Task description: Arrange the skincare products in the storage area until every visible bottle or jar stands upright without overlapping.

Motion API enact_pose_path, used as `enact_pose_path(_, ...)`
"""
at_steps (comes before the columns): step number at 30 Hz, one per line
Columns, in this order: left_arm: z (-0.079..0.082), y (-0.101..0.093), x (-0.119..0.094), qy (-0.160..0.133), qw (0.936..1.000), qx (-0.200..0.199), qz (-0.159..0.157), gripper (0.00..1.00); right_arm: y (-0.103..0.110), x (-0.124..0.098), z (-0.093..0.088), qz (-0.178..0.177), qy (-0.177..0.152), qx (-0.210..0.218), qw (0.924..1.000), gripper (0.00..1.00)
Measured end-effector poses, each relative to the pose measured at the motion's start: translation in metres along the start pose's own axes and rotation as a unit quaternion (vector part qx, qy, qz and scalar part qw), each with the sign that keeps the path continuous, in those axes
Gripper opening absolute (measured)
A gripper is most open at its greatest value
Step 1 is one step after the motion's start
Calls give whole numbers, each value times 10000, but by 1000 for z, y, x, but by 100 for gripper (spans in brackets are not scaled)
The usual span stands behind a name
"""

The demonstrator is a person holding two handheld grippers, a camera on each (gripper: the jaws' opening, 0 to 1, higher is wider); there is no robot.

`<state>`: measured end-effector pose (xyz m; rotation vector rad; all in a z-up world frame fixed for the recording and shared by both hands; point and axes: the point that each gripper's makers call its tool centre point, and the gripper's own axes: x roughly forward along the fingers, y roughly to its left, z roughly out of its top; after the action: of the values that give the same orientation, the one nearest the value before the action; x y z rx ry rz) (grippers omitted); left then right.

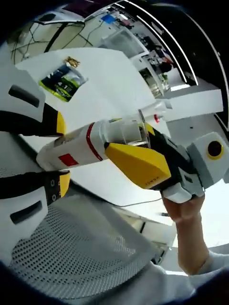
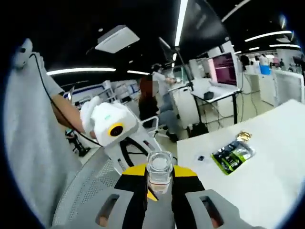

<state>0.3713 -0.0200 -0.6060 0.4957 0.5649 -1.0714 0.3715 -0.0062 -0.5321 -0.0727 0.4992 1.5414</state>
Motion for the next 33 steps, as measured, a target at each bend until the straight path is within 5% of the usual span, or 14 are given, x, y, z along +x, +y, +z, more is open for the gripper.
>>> enact_pose_path(4, 3, 1, -3, -56, 9999, 93, 69, 26, 0, 2, 6, 97, -4, -168, 9998, 11)
enact_pose_path(10, -1, 14, -8, -5, 9987, -387, 344, 23, -4, 5, 10, -39, -126, -100, 9999, 12)
enact_pose_path(14, -5, 19, -10, 86, 9969, -625, 473, 22, -11, 9, 8, -388, -238, 513, 9976, 13)
enact_pose_path(20, -6, 24, -10, 101, 9945, -859, 593, 21, -30, 9, 2, -1098, -551, 1206, 9851, 18)
enact_pose_path(26, -9, 30, -12, 118, 9918, -1025, 751, 21, -35, 14, 5, -1379, -1031, 1718, 9700, 17)
enact_pose_path(33, -8, 42, -16, 50, 9880, -1162, 1019, 21, -39, 27, -3, -1549, -1073, 2103, 9593, 17)
